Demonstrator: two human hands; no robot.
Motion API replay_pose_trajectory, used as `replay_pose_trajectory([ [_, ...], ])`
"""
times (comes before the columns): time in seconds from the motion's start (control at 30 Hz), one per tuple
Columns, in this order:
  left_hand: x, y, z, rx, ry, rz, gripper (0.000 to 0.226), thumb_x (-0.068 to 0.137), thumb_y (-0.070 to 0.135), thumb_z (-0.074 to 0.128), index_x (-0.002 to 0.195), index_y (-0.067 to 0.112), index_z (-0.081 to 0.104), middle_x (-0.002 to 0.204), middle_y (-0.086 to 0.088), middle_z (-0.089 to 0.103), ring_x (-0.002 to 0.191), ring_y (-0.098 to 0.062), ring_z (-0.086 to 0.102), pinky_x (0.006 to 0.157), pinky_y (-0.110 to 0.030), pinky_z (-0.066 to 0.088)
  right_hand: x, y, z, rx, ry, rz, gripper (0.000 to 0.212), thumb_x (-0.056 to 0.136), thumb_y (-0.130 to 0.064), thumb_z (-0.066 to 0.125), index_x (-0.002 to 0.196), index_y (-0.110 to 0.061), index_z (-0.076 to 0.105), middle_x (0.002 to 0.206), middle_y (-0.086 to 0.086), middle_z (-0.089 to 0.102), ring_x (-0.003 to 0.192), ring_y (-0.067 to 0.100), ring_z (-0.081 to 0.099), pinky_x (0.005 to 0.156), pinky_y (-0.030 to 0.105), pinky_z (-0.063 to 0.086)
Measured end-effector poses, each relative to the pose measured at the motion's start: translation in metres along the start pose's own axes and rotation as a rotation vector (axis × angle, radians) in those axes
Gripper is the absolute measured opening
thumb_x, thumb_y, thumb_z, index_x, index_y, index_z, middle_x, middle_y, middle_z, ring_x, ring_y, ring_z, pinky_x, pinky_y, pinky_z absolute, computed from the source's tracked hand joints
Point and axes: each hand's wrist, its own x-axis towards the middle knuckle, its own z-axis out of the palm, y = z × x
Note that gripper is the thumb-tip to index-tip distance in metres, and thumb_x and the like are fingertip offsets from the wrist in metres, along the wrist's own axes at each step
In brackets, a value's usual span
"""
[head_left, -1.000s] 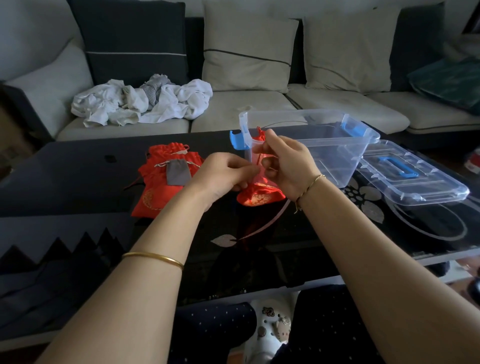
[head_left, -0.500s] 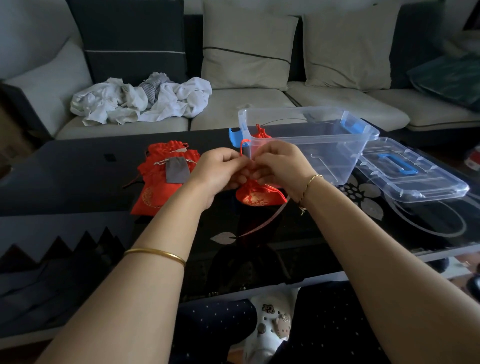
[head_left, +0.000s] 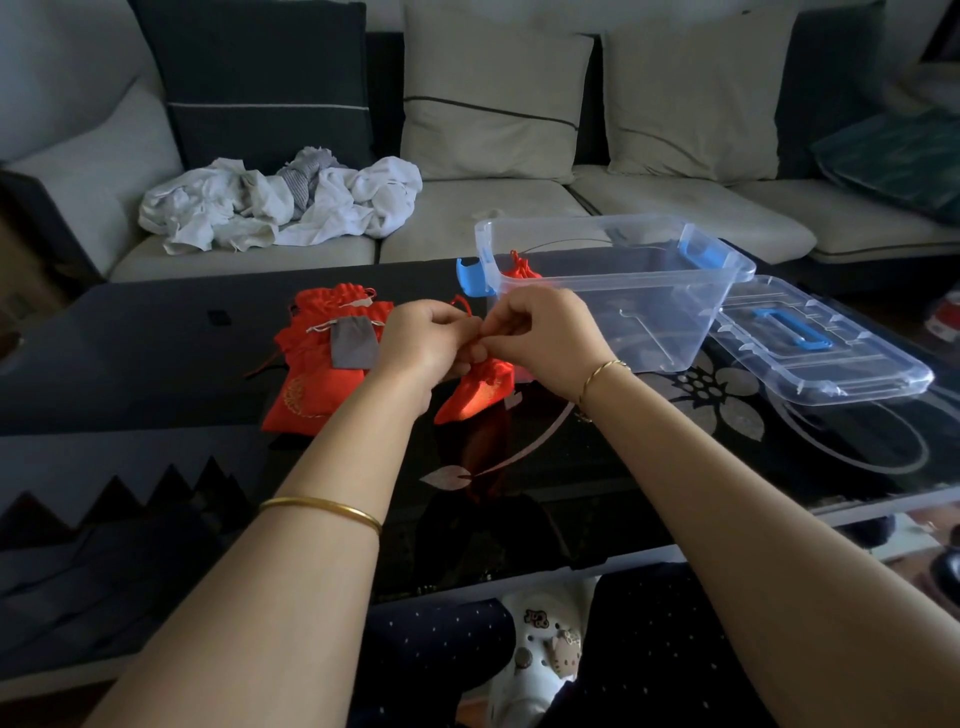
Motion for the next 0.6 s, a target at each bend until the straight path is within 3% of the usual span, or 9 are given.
replay_pose_trajectory([
  [0.23, 0.000, 0.004, -0.001, 0.028, 0.093, 0.055, 0.017, 0.087, 0.002, 0.057, 0.075, 0.010, 0.066, 0.062, -0.006, 0.061, 0.057, -0.017, 0.057, 0.059, -0.029, 0.049, 0.001, -0.005, 0.005, -0.133, -0.010, -0.079, 0.010, 0.083, -0.011, 0.062, 0.083, -0.009, 0.072, 0.076, -0.005, 0.062, 0.071, 0.008, 0.053, 0.064, 0.018, 0.041],
  [0.3, 0.000, 0.007, -0.004, 0.050, 0.159, 0.094, 0.014, 0.087, 0.001, 0.055, 0.094, 0.005, 0.066, 0.071, -0.003, 0.062, 0.062, -0.015, 0.060, 0.063, -0.028, 0.052, 0.000, -0.003, 0.002, 0.029, -0.021, 0.041, 0.012, 0.084, -0.011, 0.061, 0.074, -0.010, 0.069, 0.070, -0.006, 0.060, 0.065, 0.006, 0.052, 0.062, 0.017, 0.042],
  [0.37, 0.000, 0.011, -0.010, 0.035, 0.206, 0.119, 0.021, 0.089, 0.001, 0.051, 0.109, 0.005, 0.059, 0.084, -0.001, 0.060, 0.069, -0.011, 0.064, 0.054, -0.019, 0.051, -0.001, 0.003, -0.002, 0.240, -0.032, 0.219, 0.017, 0.085, -0.014, 0.062, 0.068, -0.011, 0.065, 0.063, -0.004, 0.056, 0.058, 0.006, 0.048, 0.060, 0.019, 0.043],
  [0.43, -0.002, 0.013, -0.014, 0.059, 0.200, 0.197, 0.021, 0.088, 0.002, 0.052, 0.106, 0.008, 0.059, 0.091, -0.003, 0.060, 0.070, -0.009, 0.064, 0.047, -0.014, 0.046, -0.001, 0.010, -0.005, 0.425, -0.061, 0.374, 0.018, 0.085, -0.013, 0.062, 0.069, -0.005, 0.063, 0.063, 0.003, 0.053, 0.057, 0.009, 0.046, 0.059, 0.023, 0.042],
  [0.6, -0.013, 0.017, -0.001, 0.422, 0.049, 0.524, 0.011, 0.078, 0.010, 0.068, 0.082, 0.021, 0.070, 0.086, 0.009, 0.045, 0.066, 0.001, 0.044, 0.065, -0.003, 0.036, 0.002, 0.016, -0.004, 0.819, -0.082, 0.568, 0.019, 0.085, -0.005, 0.062, 0.067, -0.004, 0.058, 0.062, 0.007, 0.050, 0.048, 0.009, 0.042, 0.048, 0.019, 0.037],
])
